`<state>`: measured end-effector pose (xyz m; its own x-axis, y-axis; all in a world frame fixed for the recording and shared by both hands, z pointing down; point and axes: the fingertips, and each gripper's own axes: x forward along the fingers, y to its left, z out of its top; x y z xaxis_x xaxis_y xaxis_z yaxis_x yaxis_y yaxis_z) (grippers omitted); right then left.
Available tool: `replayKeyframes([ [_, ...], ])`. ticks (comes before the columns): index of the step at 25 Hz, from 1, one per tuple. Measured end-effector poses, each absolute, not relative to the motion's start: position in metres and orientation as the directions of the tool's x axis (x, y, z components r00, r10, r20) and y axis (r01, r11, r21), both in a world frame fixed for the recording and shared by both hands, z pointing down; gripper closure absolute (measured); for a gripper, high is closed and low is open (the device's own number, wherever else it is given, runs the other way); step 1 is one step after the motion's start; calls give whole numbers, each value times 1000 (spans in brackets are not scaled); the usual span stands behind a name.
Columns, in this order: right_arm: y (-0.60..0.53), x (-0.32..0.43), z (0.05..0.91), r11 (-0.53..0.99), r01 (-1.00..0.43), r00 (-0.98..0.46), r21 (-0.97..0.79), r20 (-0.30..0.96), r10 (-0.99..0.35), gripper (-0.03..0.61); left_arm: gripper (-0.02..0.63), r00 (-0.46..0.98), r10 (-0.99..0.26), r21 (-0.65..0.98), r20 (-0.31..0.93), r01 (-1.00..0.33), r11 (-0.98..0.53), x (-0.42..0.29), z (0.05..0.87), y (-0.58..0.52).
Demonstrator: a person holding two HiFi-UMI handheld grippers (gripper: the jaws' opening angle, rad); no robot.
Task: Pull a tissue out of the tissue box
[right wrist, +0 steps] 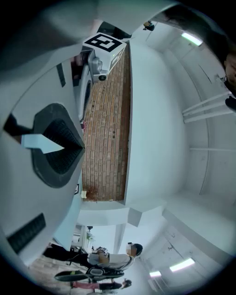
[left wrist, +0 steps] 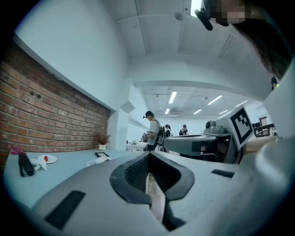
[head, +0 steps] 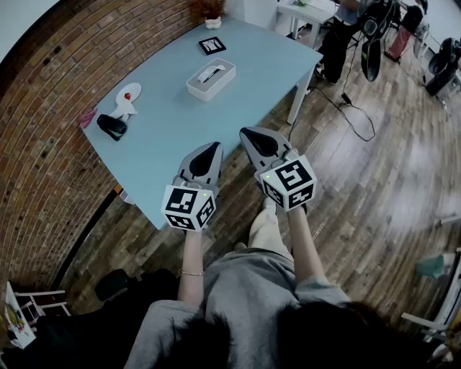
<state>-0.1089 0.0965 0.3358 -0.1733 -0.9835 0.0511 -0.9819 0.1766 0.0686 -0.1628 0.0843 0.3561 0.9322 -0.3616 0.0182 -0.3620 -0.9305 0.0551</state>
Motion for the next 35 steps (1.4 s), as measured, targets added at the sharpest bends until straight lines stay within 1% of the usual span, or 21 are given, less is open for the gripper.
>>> replayKeyframes([
  [10, 92, -92, 331, 172, -983, -167, 68, 63, -984, 580, 611, 939, -342, 58, 33, -343, -937, -148, 353, 86],
  [16, 71, -83, 315, 214, -973, -210, 87, 53, -976, 580, 611, 926, -376, 76, 4, -376, -924, -141, 340, 63],
  [22, 38, -68, 329, 270, -961, -266, 62, 70, -962, 580, 611, 913, -406, 91, 26, -407, -909, -114, 350, 33],
  [30, -11, -11, 333, 312, -947, -303, 75, 112, -946, 580, 611, 884, -468, 118, 17, -466, -877, -72, 352, -21],
  [35, -28, 16, 341, 343, -936, -330, 77, 140, -934, 580, 611, 872, -488, 135, 29, -487, -863, -41, 361, -34],
])
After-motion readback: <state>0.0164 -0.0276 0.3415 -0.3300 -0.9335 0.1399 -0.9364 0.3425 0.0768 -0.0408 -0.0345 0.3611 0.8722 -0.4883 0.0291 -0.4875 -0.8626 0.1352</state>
